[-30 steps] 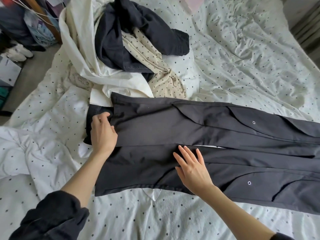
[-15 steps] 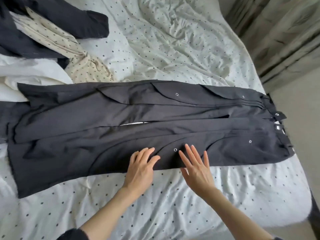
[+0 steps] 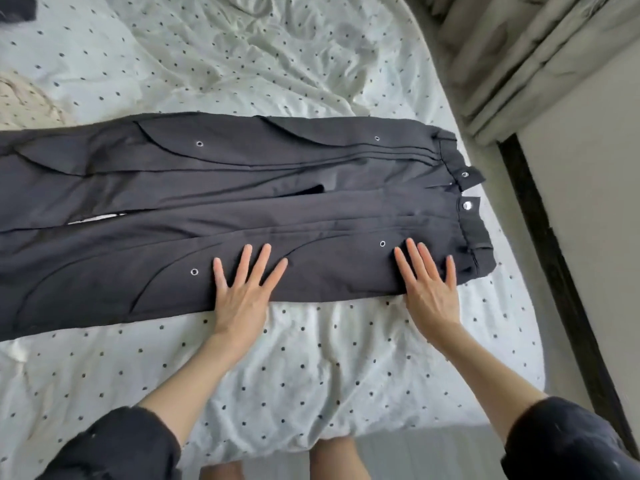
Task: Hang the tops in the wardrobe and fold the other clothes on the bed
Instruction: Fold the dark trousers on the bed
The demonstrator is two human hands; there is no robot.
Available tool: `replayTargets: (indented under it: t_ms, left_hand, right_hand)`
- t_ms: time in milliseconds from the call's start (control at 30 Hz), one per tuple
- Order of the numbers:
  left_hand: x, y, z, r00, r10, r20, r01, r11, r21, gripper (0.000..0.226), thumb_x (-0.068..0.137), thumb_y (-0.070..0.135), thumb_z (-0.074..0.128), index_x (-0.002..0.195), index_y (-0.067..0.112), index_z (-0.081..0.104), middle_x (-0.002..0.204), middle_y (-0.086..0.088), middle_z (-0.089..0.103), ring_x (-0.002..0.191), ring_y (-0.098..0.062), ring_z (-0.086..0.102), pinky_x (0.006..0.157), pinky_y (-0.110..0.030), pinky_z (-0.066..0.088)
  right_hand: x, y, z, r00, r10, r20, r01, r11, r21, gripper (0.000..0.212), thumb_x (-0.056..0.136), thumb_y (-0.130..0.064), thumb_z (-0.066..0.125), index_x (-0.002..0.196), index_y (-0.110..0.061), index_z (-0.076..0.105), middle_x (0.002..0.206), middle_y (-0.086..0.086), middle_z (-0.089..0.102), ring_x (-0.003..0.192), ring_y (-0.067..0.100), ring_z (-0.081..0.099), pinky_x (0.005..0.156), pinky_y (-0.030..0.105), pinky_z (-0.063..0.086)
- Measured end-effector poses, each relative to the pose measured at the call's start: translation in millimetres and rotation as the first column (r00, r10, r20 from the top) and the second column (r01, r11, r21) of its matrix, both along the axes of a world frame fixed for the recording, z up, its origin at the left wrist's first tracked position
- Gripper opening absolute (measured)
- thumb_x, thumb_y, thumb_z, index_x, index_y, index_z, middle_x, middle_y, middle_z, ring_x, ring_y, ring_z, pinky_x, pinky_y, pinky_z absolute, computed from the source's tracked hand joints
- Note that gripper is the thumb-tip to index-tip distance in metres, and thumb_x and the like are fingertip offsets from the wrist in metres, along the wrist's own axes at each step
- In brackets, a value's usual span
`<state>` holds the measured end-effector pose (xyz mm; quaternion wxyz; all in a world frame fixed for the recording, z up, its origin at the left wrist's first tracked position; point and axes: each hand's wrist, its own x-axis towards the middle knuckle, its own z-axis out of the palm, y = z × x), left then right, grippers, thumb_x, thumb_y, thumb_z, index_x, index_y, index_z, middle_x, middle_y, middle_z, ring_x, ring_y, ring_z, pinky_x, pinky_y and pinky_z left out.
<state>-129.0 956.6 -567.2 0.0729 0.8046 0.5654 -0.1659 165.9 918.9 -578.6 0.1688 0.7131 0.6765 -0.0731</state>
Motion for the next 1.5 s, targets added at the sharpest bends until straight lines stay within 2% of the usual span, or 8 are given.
replayTargets:
  t_ms: [100, 333, 467, 567, 700, 1033, 1333, 1500]
  left_hand:
    - [-4, -7, 9, 0.994, 0.043, 0.098, -0.041, 0.999, -0.025, 0.09, 0.076, -0.015, 0.045, 0.15, 0.028, 0.016, 0.158, 0.001, 0.014, 0.146, -0.024, 0.007, 0.112, -0.059, 0.005]
    - [-5, -23, 46, 0.984, 0.133, 0.122, -0.088, 0.944, -0.319, 0.084, 0.083, -0.016, 0.034, 0.15, 0.031, 0.017, 0.157, 0.014, 0.013, 0.145, -0.012, 0.012, 0.116, -0.036, 0.015]
    - [-8, -14, 76, 0.962, 0.214, 0.17, -0.128, 0.902, -0.413, 0.055, 0.09, -0.002, 0.039, 0.13, 0.032, 0.052, 0.128, 0.001, 0.059, 0.113, -0.022, 0.054, 0.089, -0.029, 0.043]
    - [-9, 24, 104, 0.934, 0.274, 0.229, -0.189, 0.924, -0.333, 0.016, 0.094, 0.022, 0.053, 0.105, 0.026, 0.065, 0.099, 0.004, 0.069, 0.097, -0.023, 0.06, 0.081, -0.033, 0.046]
    - [-4, 88, 134, 0.824, 0.383, 0.418, -0.342, 0.924, -0.171, 0.011, 0.09, 0.029, 0.06, 0.097, 0.023, 0.068, 0.093, 0.005, 0.067, 0.094, -0.022, 0.059, 0.078, -0.033, 0.042]
    - [14, 247, 87, 0.755, 0.475, 0.452, -0.478, 0.871, -0.117, 0.019, 0.096, 0.012, 0.047, 0.106, 0.005, 0.063, 0.101, -0.006, 0.062, 0.099, -0.028, 0.055, 0.081, -0.034, 0.041]
    - [23, 268, 29, 0.827, 0.449, 0.337, -0.468, 0.883, -0.028, 0.028, 0.098, 0.023, 0.045, 0.115, 0.005, 0.057, 0.113, -0.01, 0.059, 0.105, -0.028, 0.053, 0.083, -0.038, 0.041]
    - [9, 250, 37, 0.851, 0.406, 0.335, -0.452, 0.889, 0.071, 0.024, 0.094, 0.023, 0.053, 0.114, 0.01, 0.06, 0.11, -0.008, 0.058, 0.105, -0.028, 0.051, 0.082, -0.04, 0.041]
  right_hand:
    - [10, -3, 6, 0.991, -0.016, -0.133, 0.016, 1.0, -0.006, 0.067, 0.092, -0.001, 0.039, 0.151, -0.018, 0.011, 0.159, 0.0, 0.004, 0.146, 0.018, 0.003, 0.116, 0.044, 0.0]
    - [31, -27, 37, 0.963, -0.018, -0.268, 0.001, 0.998, -0.064, 0.054, 0.095, -0.006, 0.035, 0.145, -0.028, 0.033, 0.154, -0.011, 0.024, 0.144, 0.012, 0.018, 0.117, 0.031, 0.007]
    - [42, -24, 64, 0.957, -0.024, -0.29, 0.007, 0.998, -0.06, 0.044, 0.095, -0.01, 0.038, 0.133, -0.029, 0.049, 0.131, -0.008, 0.055, 0.125, 0.014, 0.047, 0.099, 0.024, 0.029]
    - [53, 10, 89, 0.956, -0.065, -0.286, 0.078, 0.996, 0.034, 0.033, 0.093, -0.009, 0.042, 0.12, -0.02, 0.058, 0.104, -0.001, 0.067, 0.097, 0.024, 0.06, 0.071, 0.029, 0.031]
    - [53, 68, 112, 0.94, -0.087, -0.329, 0.162, 0.965, 0.207, 0.03, 0.085, 0.001, 0.047, 0.107, -0.009, 0.064, 0.087, 0.008, 0.066, 0.085, 0.033, 0.06, 0.075, 0.035, 0.032]
    - [58, 246, 59, 0.917, -0.156, -0.367, 0.24, 0.951, 0.195, 0.027, 0.095, -0.014, 0.041, 0.11, -0.014, 0.064, 0.103, 0.007, 0.064, 0.099, 0.029, 0.055, 0.088, 0.037, 0.028]
    - [40, 271, 4, 0.834, -0.336, -0.437, 0.423, 0.899, 0.117, 0.034, 0.097, -0.022, 0.041, 0.127, -0.013, 0.053, 0.129, 0.012, 0.053, 0.122, 0.031, 0.044, 0.108, 0.045, 0.022]
    - [-42, 236, 27, 0.847, 0.061, -0.528, 0.131, 0.939, 0.319, 0.048, 0.098, -0.038, 0.037, 0.142, -0.019, 0.039, 0.151, 0.008, 0.032, 0.143, 0.028, 0.022, 0.111, 0.059, 0.008]
